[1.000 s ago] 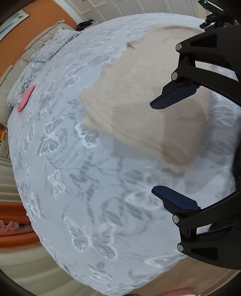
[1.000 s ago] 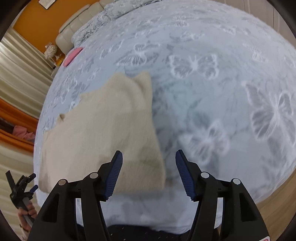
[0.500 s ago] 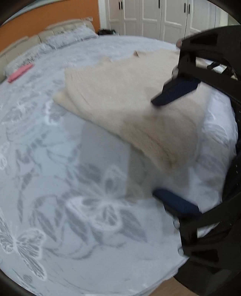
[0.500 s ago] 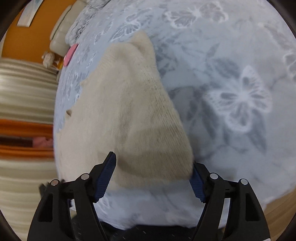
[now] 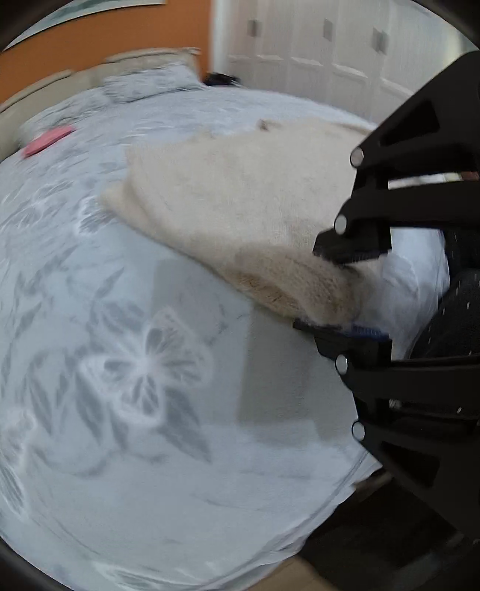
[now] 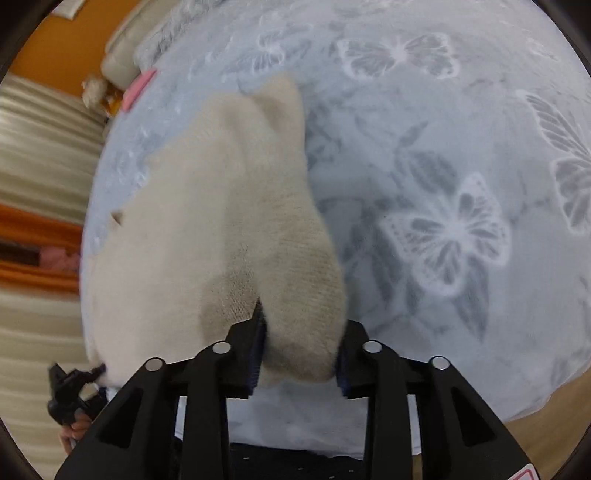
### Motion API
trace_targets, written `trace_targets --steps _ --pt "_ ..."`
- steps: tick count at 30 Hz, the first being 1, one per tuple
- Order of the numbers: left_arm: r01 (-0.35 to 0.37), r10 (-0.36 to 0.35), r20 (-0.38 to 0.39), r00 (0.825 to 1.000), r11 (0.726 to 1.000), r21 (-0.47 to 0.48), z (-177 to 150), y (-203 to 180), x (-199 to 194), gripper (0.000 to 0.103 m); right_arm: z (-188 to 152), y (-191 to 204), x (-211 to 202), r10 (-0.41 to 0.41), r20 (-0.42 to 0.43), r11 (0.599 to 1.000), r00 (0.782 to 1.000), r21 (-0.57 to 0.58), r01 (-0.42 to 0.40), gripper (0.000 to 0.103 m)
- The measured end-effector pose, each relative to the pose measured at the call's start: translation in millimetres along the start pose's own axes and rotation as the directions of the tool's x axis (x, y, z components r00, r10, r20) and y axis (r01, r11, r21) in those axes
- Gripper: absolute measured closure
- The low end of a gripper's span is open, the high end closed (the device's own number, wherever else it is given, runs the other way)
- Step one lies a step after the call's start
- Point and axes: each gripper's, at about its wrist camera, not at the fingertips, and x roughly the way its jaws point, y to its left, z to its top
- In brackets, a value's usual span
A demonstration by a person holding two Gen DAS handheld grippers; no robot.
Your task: Fold small clothes
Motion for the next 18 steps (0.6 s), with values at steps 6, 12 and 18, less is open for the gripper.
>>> trace_targets --steps 6,12,18 --pt "-0.116 0.101 0.136 0.986 0.987 0.109 2 -23 -13 0.016 2 17 -21 -0.085 0.103 0.993 0.991 -0.069 0.093 0.045" --pt "-0.063 0.062 0.040 0.997 0.998 0.024 15 -24 19 0.045 3 50 -46 0.015 0.197 0.993 0.980 -0.117 0.009 0.045" --pt "0.029 -0.039 0.119 0.992 0.996 0.088 1 -57 -7 0.082 25 101 -18 0.098 0.116 0.965 0.988 -0.255 -0.065 0.102"
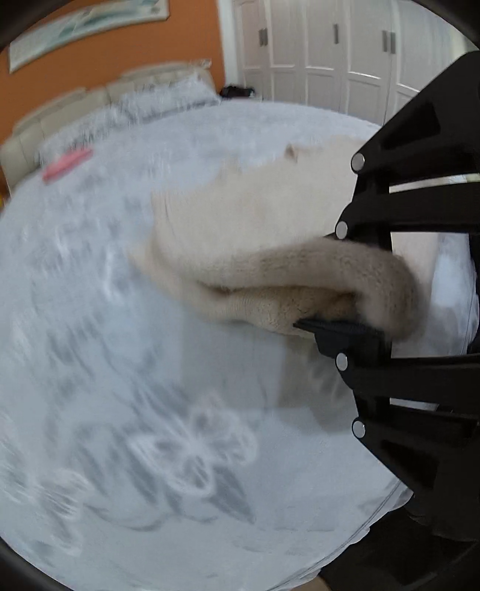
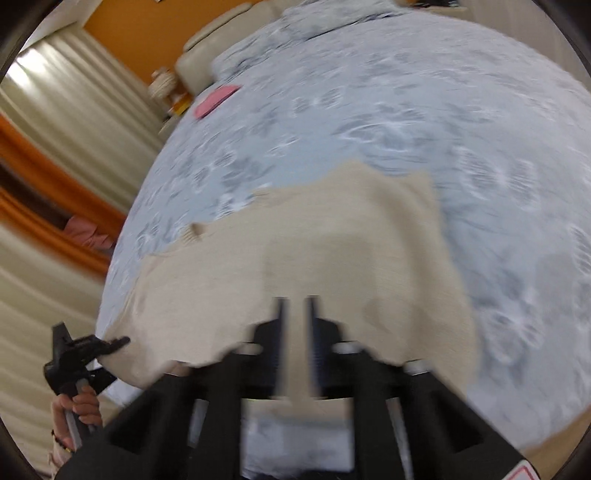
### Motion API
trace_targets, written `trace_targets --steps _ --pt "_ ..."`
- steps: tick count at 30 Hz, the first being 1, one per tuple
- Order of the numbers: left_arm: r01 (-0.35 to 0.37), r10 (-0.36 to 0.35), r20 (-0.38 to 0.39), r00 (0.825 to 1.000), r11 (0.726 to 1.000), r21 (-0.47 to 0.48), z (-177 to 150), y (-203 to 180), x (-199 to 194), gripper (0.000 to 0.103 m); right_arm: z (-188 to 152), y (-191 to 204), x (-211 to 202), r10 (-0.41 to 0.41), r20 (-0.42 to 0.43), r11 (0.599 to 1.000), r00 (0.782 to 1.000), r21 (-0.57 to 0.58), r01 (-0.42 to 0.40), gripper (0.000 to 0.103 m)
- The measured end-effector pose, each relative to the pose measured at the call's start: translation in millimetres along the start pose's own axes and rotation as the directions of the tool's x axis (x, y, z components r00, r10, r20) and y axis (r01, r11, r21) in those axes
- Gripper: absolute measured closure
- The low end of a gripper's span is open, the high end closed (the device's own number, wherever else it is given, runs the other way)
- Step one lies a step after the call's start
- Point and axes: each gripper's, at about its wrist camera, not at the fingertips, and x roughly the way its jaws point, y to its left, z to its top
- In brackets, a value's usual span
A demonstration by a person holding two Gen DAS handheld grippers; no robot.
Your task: Fold small clothes
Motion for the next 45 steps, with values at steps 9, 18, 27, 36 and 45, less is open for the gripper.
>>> trace_targets --steps 9,18,27,36,45 --pt "0.166 -0.219 0.056 0.974 0.861 0.481 -64 -183 -64 0.084 21 -16 57 0.005 -0.091 1.000 0.996 0.025 -0.003 0.102" --pt "0.235 -0.112 -0.215 0.970 0.642 0.729 -197 -275 53 0.075 3 -78 12 0.036 -0.029 0.991 0.999 0.127 -0.032 0.093" --pt "0.138 -0.071 -0.123 0.990 0.693 0.708 -221 -218 59 0.017 -1 -99 -22 0.128 0.009 0.974 0.992 0.188 -0.127 0.027" --pt "-0.131 0.094 0.092 0.991 0.601 0.788 -194 -203 34 0.013 18 -54 41 0.153 -0.186 0.975 0.971 0.191 -0.117 0.020" --pt "-0.208 0.202 0.112 0.973 0.556 0.805 -188 -176 41 0.013 46 3 3 0.241 -0.072 0.971 0.968 0.007 -0.241 0.090"
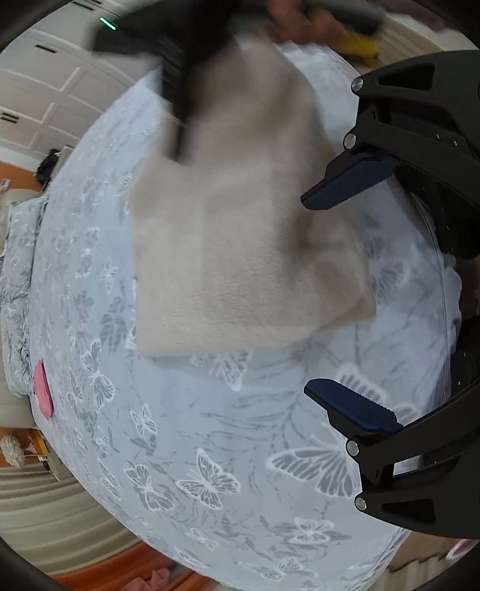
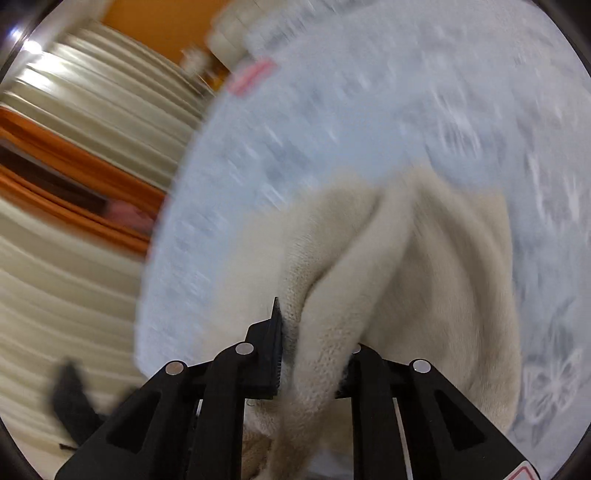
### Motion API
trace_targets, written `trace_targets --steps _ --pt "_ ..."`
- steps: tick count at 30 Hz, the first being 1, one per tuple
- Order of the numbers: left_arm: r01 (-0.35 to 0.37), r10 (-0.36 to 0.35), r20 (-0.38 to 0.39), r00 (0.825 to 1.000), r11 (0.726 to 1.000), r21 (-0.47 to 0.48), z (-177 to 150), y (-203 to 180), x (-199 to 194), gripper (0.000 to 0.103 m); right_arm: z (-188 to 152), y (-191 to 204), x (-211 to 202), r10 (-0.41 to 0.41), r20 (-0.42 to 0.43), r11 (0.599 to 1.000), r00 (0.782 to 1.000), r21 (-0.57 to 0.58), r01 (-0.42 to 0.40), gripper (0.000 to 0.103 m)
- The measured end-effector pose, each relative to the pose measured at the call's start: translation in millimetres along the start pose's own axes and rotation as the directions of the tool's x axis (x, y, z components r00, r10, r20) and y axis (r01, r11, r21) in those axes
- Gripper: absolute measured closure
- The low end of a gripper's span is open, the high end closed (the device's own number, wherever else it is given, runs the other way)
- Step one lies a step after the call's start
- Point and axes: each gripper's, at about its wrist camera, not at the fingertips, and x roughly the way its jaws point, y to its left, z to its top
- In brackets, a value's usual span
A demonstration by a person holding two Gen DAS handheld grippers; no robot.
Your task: Fold small clothes
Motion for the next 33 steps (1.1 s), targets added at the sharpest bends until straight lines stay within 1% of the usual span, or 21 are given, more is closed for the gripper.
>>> trace_targets --steps 2,3,4,6,7,8,9,10,11,14,15,17,19,21,24,25,27,28,31,32,33 --pt "-0.002 0.002 -0.006 1.000 1.000 0.008 -2 1 2 0.013 5 4 -29 0.055 0.085 0.999 0.995 -0.001 -0.055 0.090" --pt "0.000 0.000 -0.007 1.000 1.000 0.006 -2 2 3 0.013 6 3 -35 0.047 0.109 0.999 0.993 0.002 -0.047 0.090" --pt "0.003 -0.003 -0.009 1.000 1.000 0.004 -3 2 3 0.013 4 -6 -38 0.011 0.121 1.000 0.993 0.004 -0.012 0.090" --pt "-0.001 0.000 -0.019 1.000 1.000 -0.002 -3 2 7 0.012 -1 -34 -25 -0.076 0.082 0.997 0.994 0.017 0.075 0.088" --pt "-0.001 0.001 -0.023 1.000 1.000 -0.006 -3 2 8 0.012 -7 -55 -11 -0.124 0.039 0.992 0.991 0.037 0.123 0.087" --pt "0.002 -0.002 -0.030 1.000 1.000 -0.013 -3 3 11 0.012 -16 -81 12 -0.207 -0.050 0.975 0.977 0.068 0.210 0.083" --pt "0.000 -0.001 -0.037 0.999 1.000 -0.018 -3 3 13 0.012 -22 -93 21 -0.239 -0.084 0.966 0.967 0.076 0.246 0.083" --pt "-0.004 0.003 -0.045 0.999 1.000 -0.020 -3 3 15 0.012 -26 -93 17 -0.226 -0.047 0.970 0.973 0.076 0.230 0.082" --pt "-0.008 0.007 -0.052 0.999 1.000 -0.019 -3 2 16 0.012 -26 -87 7 -0.217 -0.006 0.974 0.976 0.070 0.217 0.075" --pt "-0.023 0.022 -0.066 0.998 1.000 -0.021 -4 3 19 0.012 -29 -63 -23 -0.282 0.070 0.959 0.957 0.031 0.281 0.065" --pt "-0.023 0.021 -0.069 0.997 0.999 -0.024 -5 3 20 0.012 -31 -56 -32 -0.284 0.092 0.959 0.954 0.017 0.284 0.061" --pt "-0.028 0.026 -0.080 0.996 0.999 -0.024 -6 2 24 0.012 -40 -45 -49 -0.256 0.114 0.966 0.960 0.002 0.257 0.047" --pt "-0.032 0.030 -0.087 0.996 0.999 -0.021 -7 0 27 0.012 -48 -37 -56 -0.207 0.114 0.978 0.972 -0.008 0.209 0.045" --pt "-0.032 0.030 -0.091 0.995 0.999 -0.021 -8 -3 28 0.012 -53 -37 -53 -0.163 0.085 0.987 0.983 0.003 0.163 0.045" --pt "-0.034 0.032 -0.102 0.994 0.999 -0.024 -11 -7 30 0.012 -63 -54 -40 -0.170 0.021 0.985 0.985 0.029 0.170 0.045" --pt "-0.033 0.030 -0.106 0.994 0.999 -0.023 -12 -8 30 0.012 -67 -58 -37 -0.167 0.003 0.986 0.986 0.032 0.166 0.047" --pt "-0.033 0.032 -0.111 0.993 0.999 -0.013 -14 -11 30 0.012 -76 -67 -25 -0.144 -0.037 0.989 0.989 0.033 0.145 0.089" --pt "-0.035 0.034 -0.113 0.993 0.999 -0.007 -16 -11 30 0.012 -78 -71 -24 -0.134 -0.048 0.990 0.990 0.041 0.136 0.090" --pt "-0.041 0.042 -0.117 0.992 0.999 0.010 -18 -11 31 0.012 -81 -82 -47 -0.125 0.039 0.990 0.991 0.077 0.121 0.097" --pt "-0.041 0.042 -0.115 0.992 0.999 0.013 -19 -11 31 0.012 -82 -91 -54 -0.135 0.057 0.986 0.989 0.110 0.129 0.103" --pt "-0.037 0.038 -0.112 0.993 0.999 0.014 -19 -11 31 0.012 -83 -102 -54 -0.176 0.049 0.977 0.983 0.128 0.169 0.103"
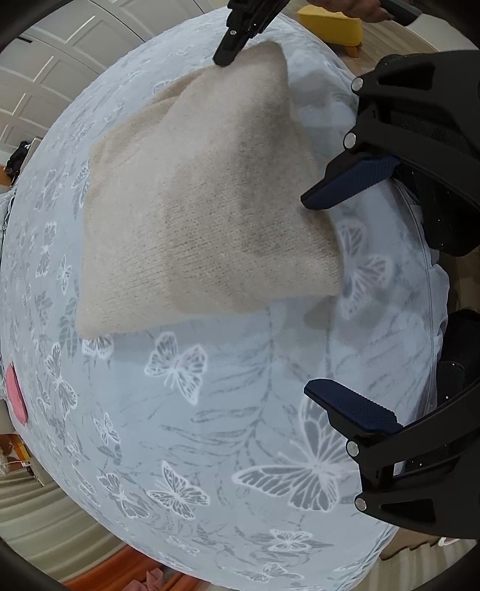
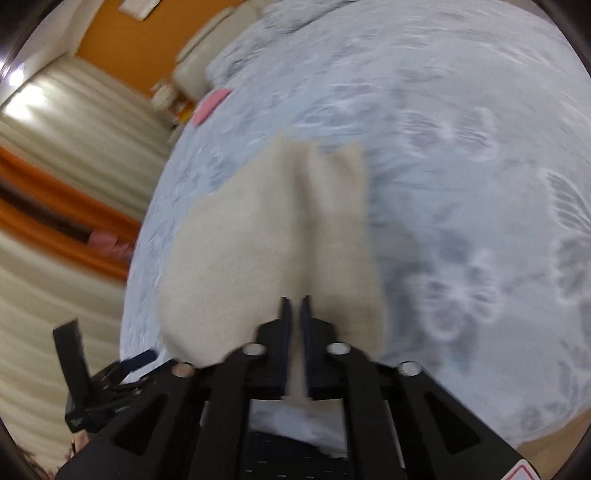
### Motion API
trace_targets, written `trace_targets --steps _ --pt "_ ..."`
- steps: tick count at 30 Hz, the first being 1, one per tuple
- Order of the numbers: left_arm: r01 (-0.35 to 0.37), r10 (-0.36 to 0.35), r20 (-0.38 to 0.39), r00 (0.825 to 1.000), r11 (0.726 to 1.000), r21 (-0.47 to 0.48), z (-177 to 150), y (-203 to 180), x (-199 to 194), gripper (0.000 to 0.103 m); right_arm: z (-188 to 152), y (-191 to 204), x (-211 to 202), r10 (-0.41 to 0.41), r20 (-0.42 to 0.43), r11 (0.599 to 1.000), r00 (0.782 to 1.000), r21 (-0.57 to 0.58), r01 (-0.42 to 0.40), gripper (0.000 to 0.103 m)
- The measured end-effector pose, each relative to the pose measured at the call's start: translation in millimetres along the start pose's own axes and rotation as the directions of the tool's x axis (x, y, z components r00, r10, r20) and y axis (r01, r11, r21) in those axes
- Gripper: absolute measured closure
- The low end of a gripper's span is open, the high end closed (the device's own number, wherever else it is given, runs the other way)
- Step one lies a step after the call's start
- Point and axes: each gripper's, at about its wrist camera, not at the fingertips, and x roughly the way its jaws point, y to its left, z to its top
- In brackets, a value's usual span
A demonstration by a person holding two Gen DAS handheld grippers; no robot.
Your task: Fold small clothes
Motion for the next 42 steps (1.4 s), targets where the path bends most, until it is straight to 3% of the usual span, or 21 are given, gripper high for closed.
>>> trace_targets --steps 3,6,8,10,14,15,16,17,19,22,24,25,27,30,31,33,36,37,39,40,42 --pt "0.014 -0.014 -0.002 1.000 1.000 0.011 1 -5 2 0.012 0 -23 13 -0.050 -0.064 0.997 0.997 0.054 0.054 0.103" --pt "0.037 -0.038 0.009 0.999 0.999 0.037 2 -12 2 0.011 13 5 -12 0.013 0.036 1.000 0.999 0.008 -0.013 0.087" --pt "0.060 -0.061 0.016 0.998 0.997 0.057 2 -18 2 0.009 30 32 -15 0.059 0.045 0.997 0.997 -0.054 -0.056 0.041" --pt "0.085 -0.085 0.004 0.996 0.993 0.077 1 -24 5 0.009 45 49 -4 0.092 0.028 0.991 0.995 -0.097 -0.089 0.034" --pt "0.112 -0.110 -0.023 0.994 0.987 0.119 -2 -36 19 0.009 76 59 65 0.019 -0.096 0.993 0.995 -0.114 -0.030 0.037" --pt "0.106 -0.103 -0.030 0.994 0.987 0.123 -3 -37 23 0.009 77 58 80 0.007 -0.126 0.995 0.992 -0.099 -0.020 0.047" --pt "0.099 -0.095 -0.037 0.995 0.987 0.124 -3 -36 26 0.009 77 55 91 -0.008 -0.151 0.997 0.989 -0.083 -0.005 0.081" --pt "0.099 -0.094 -0.045 0.995 0.988 0.121 -3 -35 29 0.009 78 59 91 0.007 -0.154 0.996 0.988 -0.084 -0.020 0.091" --pt "0.100 -0.095 -0.051 0.994 0.989 0.112 -2 -31 31 0.009 82 77 52 0.109 -0.041 0.983 0.993 -0.141 -0.114 0.094" --pt "0.109 -0.104 -0.054 0.993 0.989 0.099 -2 -23 34 0.009 86 66 13 0.152 0.073 0.978 0.986 -0.154 -0.140 0.095" --pt "0.120 -0.115 -0.062 0.991 0.989 0.084 -1 -19 38 0.009 91 31 37 -0.015 0.033 0.993 0.999 -0.119 0.019 0.094" --pt "0.129 -0.124 -0.068 0.990 0.989 0.074 -1 -17 39 0.009 88 14 58 -0.086 -0.039 0.991 0.996 -0.110 0.081 0.092" --pt "0.153 -0.149 -0.077 0.986 0.987 0.049 0 -14 37 0.009 81 -1 63 -0.035 -0.064 0.999 0.997 -0.037 0.033 0.089" --pt "0.212 -0.210 -0.048 0.976 0.977 0.026 1 -7 21 0.009 63 8 25 0.044 0.027 0.999 0.999 -0.016 -0.044 0.065" --pt "0.231 -0.230 -0.041 0.972 0.973 0.013 1 -4 17 0.009 55 10 14 0.053 0.048 0.999 0.997 -0.014 -0.052 0.047" --pt "0.288 -0.289 -0.040 0.956 0.957 -0.032 3 3 11 0.009 32 10 -5 0.076 0.069 0.997 0.995 -0.006 -0.076 0.040" --pt "0.378 -0.382 -0.030 0.924 0.920 -0.102 9 9 4 0.008 7 9 5 0.075 -0.009 0.997 0.997 0.005 -0.075 0.040" --pt "0.386 -0.390 -0.016 0.921 0.916 -0.109 12 8 2 0.008 -4 6 13 0.075 -0.043 0.997 0.996 -0.006 -0.075 0.041" --pt "0.326 -0.327 -0.008 0.945 0.943 -0.066 16 2 4 0.008 -14 0 24 0.058 -0.079 0.998 0.995 -0.009 -0.059 0.065" --pt "0.284 -0.284 -0.013 0.959 0.958 -0.027 16 -3 8 0.008 -14 0 27 0.051 -0.095 0.999 0.994 -0.006 -0.051 0.086" --pt "0.170 -0.168 -0.050 0.985 0.985 0.037 13 -14 23 0.012 -5 3 16 0.093 -0.080 0.996 0.992 0.007 -0.093 0.090"
